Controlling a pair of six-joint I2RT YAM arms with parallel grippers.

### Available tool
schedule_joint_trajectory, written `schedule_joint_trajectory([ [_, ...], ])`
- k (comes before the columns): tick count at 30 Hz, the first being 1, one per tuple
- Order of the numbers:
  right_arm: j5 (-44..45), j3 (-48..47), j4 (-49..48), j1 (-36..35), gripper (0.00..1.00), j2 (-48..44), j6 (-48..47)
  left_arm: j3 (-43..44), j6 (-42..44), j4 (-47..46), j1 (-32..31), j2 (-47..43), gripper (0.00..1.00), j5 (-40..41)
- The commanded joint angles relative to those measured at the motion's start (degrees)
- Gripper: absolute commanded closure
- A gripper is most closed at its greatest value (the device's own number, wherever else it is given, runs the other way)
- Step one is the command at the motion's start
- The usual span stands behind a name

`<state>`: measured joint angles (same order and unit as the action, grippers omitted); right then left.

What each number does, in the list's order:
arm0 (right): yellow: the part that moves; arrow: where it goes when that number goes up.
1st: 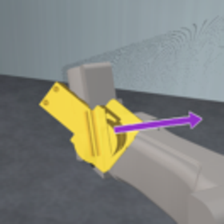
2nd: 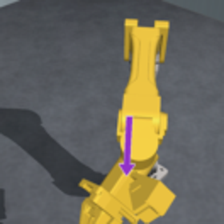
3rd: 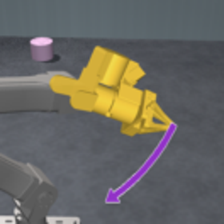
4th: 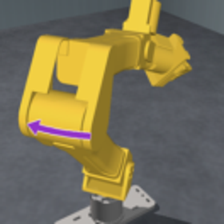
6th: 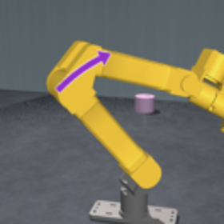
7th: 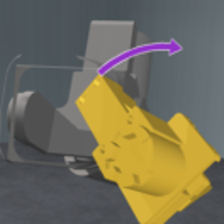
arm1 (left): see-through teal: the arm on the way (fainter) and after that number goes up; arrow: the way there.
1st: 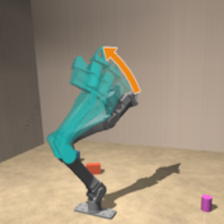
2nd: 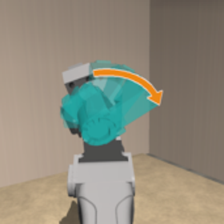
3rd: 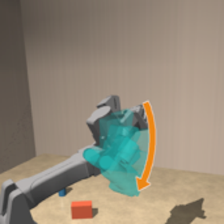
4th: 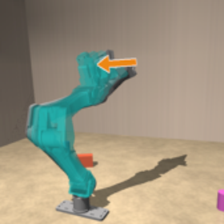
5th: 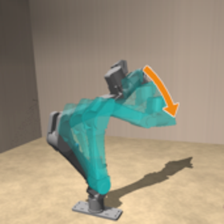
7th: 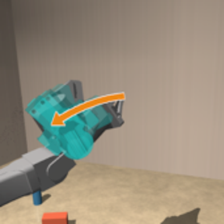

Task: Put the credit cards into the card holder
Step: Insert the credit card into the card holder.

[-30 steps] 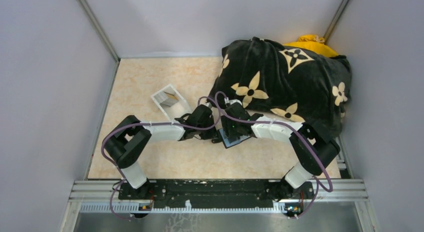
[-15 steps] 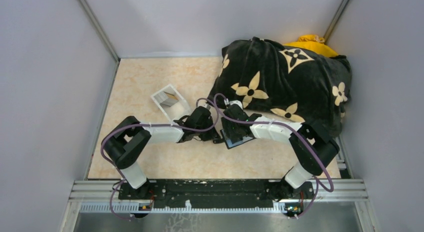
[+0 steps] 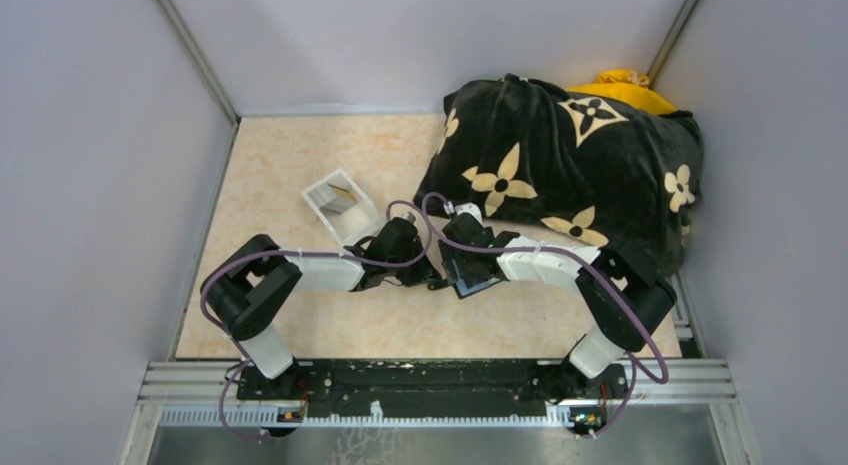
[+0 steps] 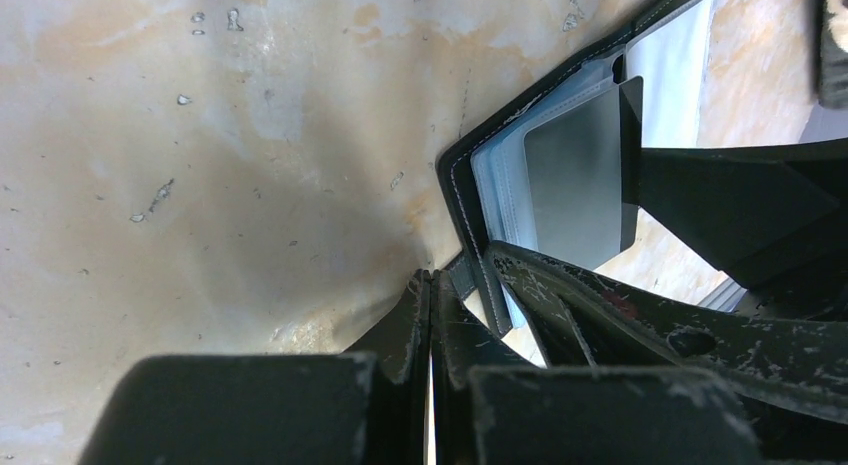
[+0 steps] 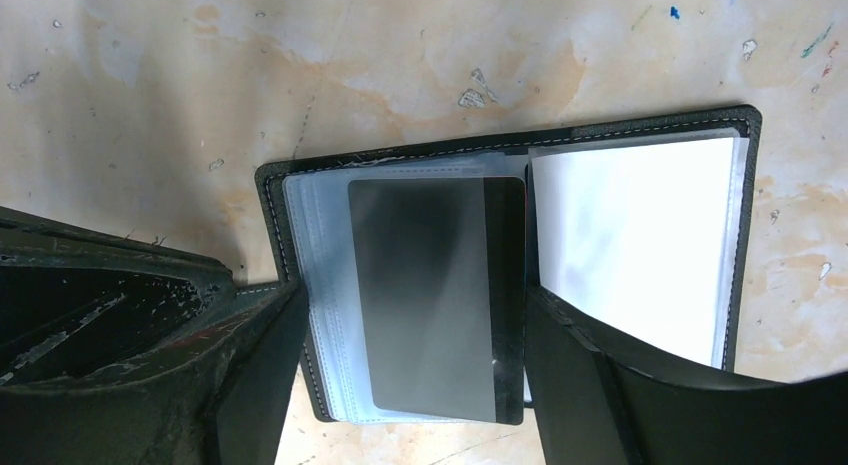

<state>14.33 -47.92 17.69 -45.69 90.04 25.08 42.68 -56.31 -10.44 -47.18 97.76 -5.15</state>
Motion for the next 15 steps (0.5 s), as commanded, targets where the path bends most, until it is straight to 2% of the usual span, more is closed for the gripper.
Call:
schedule_joint_trajectory([
  [1,2.28,0.72,-0.72,-1.65,0.24,1.61,-0.26,-2.15,-1.21,1.37,-0.63,1.32,1.00,-0.92],
  [15,8.81,0.09,1.28,-4.73,0.25,3.55,-0.17,-5.18,-3.21,1.39,-0.63,-1.29,1.00,2.03],
])
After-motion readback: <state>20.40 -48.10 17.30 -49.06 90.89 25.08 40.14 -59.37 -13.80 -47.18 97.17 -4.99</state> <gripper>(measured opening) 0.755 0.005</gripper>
